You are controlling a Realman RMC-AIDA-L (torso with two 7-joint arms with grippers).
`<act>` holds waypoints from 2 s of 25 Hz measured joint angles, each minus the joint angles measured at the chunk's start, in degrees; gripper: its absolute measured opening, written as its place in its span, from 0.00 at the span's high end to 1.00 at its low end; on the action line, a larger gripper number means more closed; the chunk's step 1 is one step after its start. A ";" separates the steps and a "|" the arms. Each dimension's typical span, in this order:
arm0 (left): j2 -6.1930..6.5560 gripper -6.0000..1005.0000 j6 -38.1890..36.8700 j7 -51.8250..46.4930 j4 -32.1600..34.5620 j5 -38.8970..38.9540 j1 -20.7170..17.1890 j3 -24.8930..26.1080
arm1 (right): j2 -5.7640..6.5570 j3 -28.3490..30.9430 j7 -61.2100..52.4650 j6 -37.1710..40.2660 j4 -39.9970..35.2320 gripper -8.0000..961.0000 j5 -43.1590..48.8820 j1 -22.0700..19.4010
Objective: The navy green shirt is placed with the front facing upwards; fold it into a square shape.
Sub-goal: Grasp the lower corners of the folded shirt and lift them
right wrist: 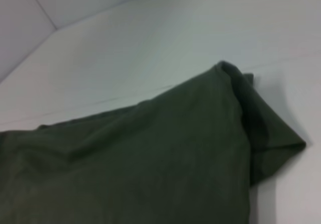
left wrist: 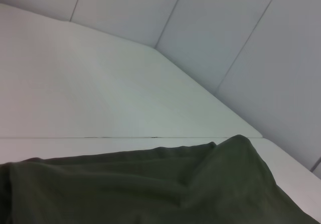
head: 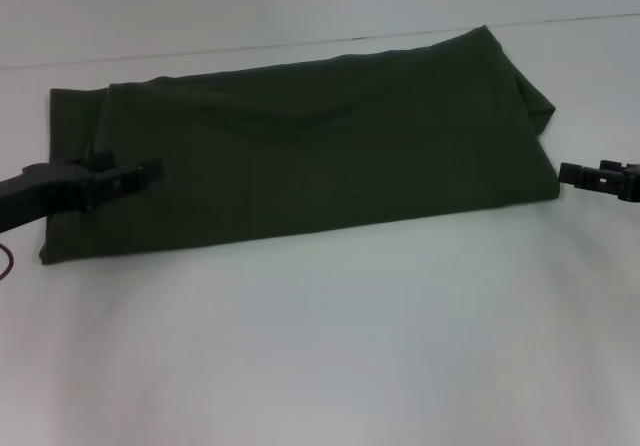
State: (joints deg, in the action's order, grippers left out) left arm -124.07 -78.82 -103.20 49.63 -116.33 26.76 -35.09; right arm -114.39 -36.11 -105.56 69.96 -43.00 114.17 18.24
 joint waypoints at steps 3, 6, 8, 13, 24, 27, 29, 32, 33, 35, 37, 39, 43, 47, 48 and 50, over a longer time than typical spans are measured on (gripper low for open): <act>0.09 0.07 0.00 -0.01 -0.20 0.01 0.25 0.05 | -0.13 0.05 0.00 -1.39 1.36 0.07 0.32 0.53; 0.13 0.07 0.00 -0.10 -0.23 0.01 0.54 -0.06 | -0.15 0.06 0.05 -2.54 2.87 0.07 0.35 1.36; 0.18 0.07 -0.03 -0.16 -0.24 0.01 0.78 -0.15 | 0.00 -0.16 0.03 -3.39 4.15 0.07 0.34 2.16; 0.28 0.07 0.00 -0.14 -0.24 0.01 1.19 -0.27 | 0.06 -0.53 0.03 -5.06 6.65 0.07 0.35 3.78; 0.43 0.07 0.64 0.14 -0.17 -0.42 1.52 -0.13 | -0.33 -0.86 -0.02 -6.11 8.96 0.07 0.39 6.06; 0.49 0.07 0.67 0.25 -0.08 -0.44 1.54 0.00 | -0.33 -0.89 -0.06 -6.31 9.00 0.07 0.43 6.10; 0.49 0.07 0.69 0.27 -0.06 -0.46 1.54 0.04 | -0.33 -0.89 -0.11 -6.39 9.03 0.07 0.44 6.11; 0.50 0.07 0.72 0.27 -0.06 -0.48 1.56 0.07 | -0.43 -0.40 -0.13 -6.44 9.09 0.07 0.44 5.81; 0.50 0.07 0.76 0.28 -0.06 -0.48 1.59 0.08 | -0.45 -0.10 -0.14 -6.44 9.08 0.07 0.44 5.66; 0.50 0.07 0.84 0.28 -0.06 -0.48 1.61 0.11 | -0.46 0.34 -0.14 -6.47 9.10 0.07 0.41 5.41; 0.50 0.07 0.94 0.29 -0.07 -0.48 1.63 0.09 | -0.45 0.47 -0.15 -6.53 9.32 0.07 0.41 5.28; 0.50 0.07 1.06 0.28 -0.10 -0.48 1.66 0.01 | -0.43 0.41 -0.16 -6.62 9.60 0.07 0.43 5.24; 0.50 0.07 1.25 0.29 -0.20 -0.48 1.71 -0.17 | -0.57 -0.11 -0.18 -6.92 10.00 0.07 0.44 5.42; 0.50 0.07 1.25 0.26 -0.17 -0.48 1.72 -0.22 | -0.66 -0.30 -0.16 -6.96 10.43 0.07 0.44 5.79; 0.50 0.07 1.24 0.26 -0.15 -0.48 1.72 -0.23 | -0.68 -0.30 -0.15 -6.93 10.43 0.07 0.45 5.82; 0.50 0.07 1.24 0.26 -0.14 -0.48 1.71 -0.24 | -0.68 -0.30 -0.16 -6.76 10.43 0.07 0.44 5.86</act>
State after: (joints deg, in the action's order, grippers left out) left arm -123.57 -77.58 -102.94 49.49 -116.81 28.48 -35.33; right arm -115.07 -36.41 -105.71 63.20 -32.57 114.61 24.10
